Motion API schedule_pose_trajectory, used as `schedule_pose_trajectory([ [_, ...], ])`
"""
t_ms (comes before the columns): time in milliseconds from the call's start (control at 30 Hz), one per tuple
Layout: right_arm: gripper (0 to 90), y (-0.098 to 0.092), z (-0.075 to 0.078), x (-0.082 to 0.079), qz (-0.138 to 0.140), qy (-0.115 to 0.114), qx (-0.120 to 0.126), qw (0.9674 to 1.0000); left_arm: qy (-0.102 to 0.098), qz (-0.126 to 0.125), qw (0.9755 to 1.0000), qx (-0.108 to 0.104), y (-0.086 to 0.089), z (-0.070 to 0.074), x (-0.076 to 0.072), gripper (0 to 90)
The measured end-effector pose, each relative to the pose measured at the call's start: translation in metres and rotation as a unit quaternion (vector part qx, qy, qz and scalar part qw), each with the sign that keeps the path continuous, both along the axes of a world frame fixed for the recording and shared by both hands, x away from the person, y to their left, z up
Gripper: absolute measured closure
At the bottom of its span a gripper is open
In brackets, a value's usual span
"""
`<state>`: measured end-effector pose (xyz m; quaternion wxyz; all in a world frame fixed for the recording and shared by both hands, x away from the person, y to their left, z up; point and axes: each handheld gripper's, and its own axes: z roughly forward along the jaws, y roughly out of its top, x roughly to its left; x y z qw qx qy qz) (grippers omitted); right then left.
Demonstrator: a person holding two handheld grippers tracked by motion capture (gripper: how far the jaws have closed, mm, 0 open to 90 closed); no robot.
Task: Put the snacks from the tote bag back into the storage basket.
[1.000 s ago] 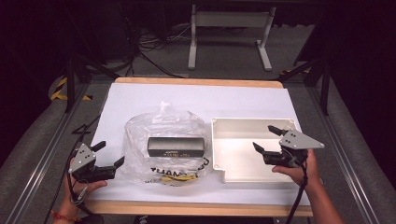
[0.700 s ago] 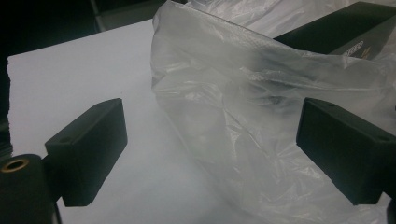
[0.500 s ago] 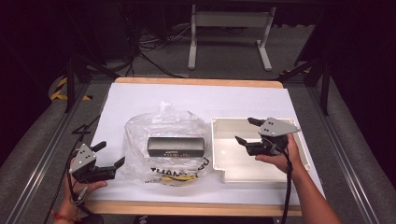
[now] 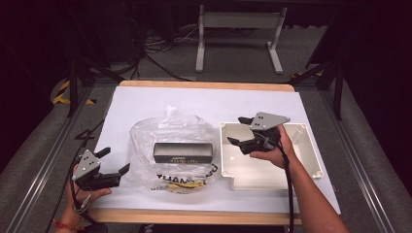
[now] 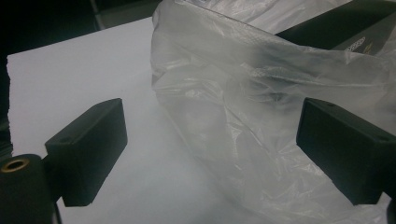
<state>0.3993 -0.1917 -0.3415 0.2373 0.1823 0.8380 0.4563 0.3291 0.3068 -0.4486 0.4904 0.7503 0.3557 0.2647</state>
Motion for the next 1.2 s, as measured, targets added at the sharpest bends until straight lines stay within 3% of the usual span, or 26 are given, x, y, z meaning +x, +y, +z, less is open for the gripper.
schedule_pose_trajectory([
  [167,26.6,0.015,-0.003,0.009,0.029,0.018,0.002,0.9994,0.001,0.0,1.0,0.001,0.0,0.0,0.0,9.7],
  [500,27.9,0.041,-0.006,0.017,0.075,0.039,-0.036,0.9958,0.004,-0.001,1.0,0.005,-0.001,-0.001,0.0,9.7],
  [633,30.0,0.051,-0.007,0.019,0.098,0.051,-0.056,0.9923,0.006,-0.002,1.0,0.006,-0.001,-0.002,0.0,9.7],
  [767,32.3,0.063,-0.012,0.024,0.119,0.068,-0.085,0.9869,0.007,-0.002,0.9999,0.009,-0.001,-0.002,0.001,9.7],
  [900,32.9,0.075,-0.016,0.027,0.147,0.085,-0.12,0.9782,0.008,-0.002,0.9999,0.01,-0.001,-0.003,0.001,9.7],
  [933,32.9,0.075,-0.016,0.027,0.147,0.085,-0.12,0.9782,0.008,-0.002,0.9999,0.01,-0.001,-0.003,0.001,9.7],
  [1000,33.2,0.081,-0.017,0.029,0.153,0.093,-0.137,0.9742,0.008,-0.002,0.9999,0.01,-0.001,-0.003,0.001,9.7],
  [1033,33.9,0.086,-0.018,0.031,0.156,0.098,-0.156,0.9704,0.007,0.001,0.9999,0.013,-0.001,-0.003,0.001,9.7],
  [1167,34.8,0.092,-0.02,0.031,0.162,0.1,-0.176,0.9659,0.007,0.002,0.9999,0.013,-0.001,-0.003,0.001,9.8],
  [1200,34.8,0.096,-0.021,0.033,0.166,0.106,-0.184,0.963,0.007,0.002,0.9999,0.014,-0.001,-0.003,0.001,9.7],
])
